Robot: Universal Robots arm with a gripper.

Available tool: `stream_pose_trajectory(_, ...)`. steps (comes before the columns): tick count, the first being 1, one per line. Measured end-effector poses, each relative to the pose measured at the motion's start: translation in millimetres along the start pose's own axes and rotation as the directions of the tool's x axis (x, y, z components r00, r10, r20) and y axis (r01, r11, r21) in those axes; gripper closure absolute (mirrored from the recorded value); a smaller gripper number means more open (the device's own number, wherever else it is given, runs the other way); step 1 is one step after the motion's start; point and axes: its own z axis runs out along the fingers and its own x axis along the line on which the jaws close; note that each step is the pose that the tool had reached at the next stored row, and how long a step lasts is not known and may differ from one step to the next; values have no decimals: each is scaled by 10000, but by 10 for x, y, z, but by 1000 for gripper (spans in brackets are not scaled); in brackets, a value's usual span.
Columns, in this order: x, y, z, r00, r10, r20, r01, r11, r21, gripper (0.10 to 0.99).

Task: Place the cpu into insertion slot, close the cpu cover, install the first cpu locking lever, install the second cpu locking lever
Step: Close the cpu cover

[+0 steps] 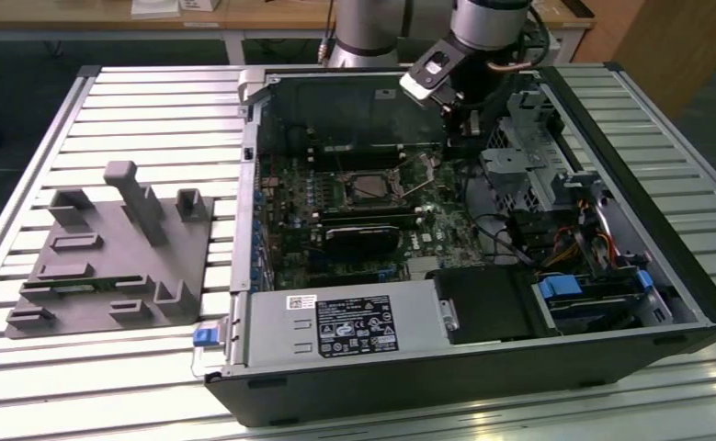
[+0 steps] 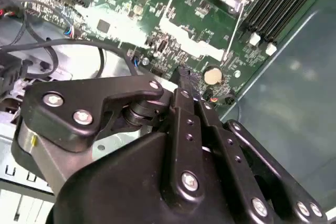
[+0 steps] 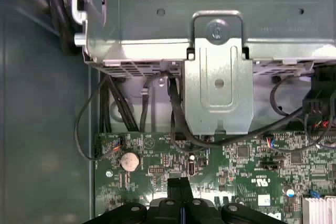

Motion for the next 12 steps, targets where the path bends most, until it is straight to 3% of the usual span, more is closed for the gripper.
stream_pose_trajectory(5, 4, 4, -223, 10000, -1, -3, 1, 10000, -5, 980)
stream_pose_trajectory(12, 5, 5, -243, 10000, -1, -7, 1, 10000, -5, 980)
